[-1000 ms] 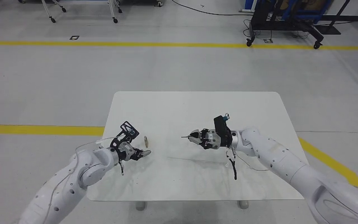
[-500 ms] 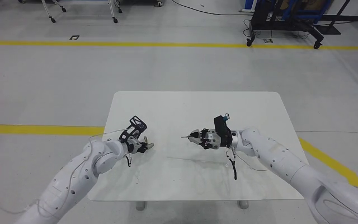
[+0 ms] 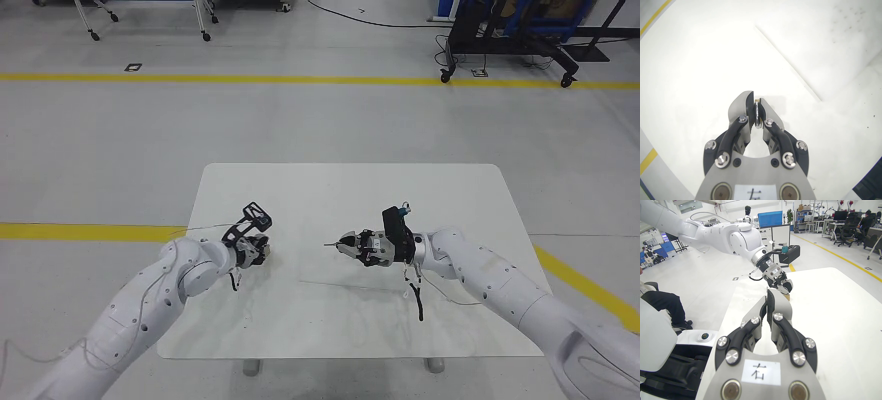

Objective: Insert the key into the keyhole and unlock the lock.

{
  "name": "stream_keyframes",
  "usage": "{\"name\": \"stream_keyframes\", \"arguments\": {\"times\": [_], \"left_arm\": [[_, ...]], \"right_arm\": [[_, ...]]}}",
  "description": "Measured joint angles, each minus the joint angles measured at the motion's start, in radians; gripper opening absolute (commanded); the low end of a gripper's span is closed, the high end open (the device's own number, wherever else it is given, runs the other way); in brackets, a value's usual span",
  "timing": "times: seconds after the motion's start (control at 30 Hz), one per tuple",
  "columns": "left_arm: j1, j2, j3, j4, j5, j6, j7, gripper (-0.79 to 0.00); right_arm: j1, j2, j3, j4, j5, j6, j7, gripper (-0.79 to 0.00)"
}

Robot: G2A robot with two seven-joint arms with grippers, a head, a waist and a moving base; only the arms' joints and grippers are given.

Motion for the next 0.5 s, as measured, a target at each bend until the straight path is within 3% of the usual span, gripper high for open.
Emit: {"name": "stream_keyframes", "arguments": {"times": [0.37, 0.5], "left_arm": [[-0.013, -0.014, -0.012, -0.014, 0.029, -0.018, -0.044, -0.785], [-0.015, -0.017, -0.019, -0.009, 0.031, -0.031, -0.053, -0.533]], "right_arm": [[0.000, 0.000, 0.000, 0.000, 0.000, 0.000, 0.000, -0.785], [0.000, 0.000, 0.000, 0.000, 0.000, 0.000, 0.000, -0.785]]}}
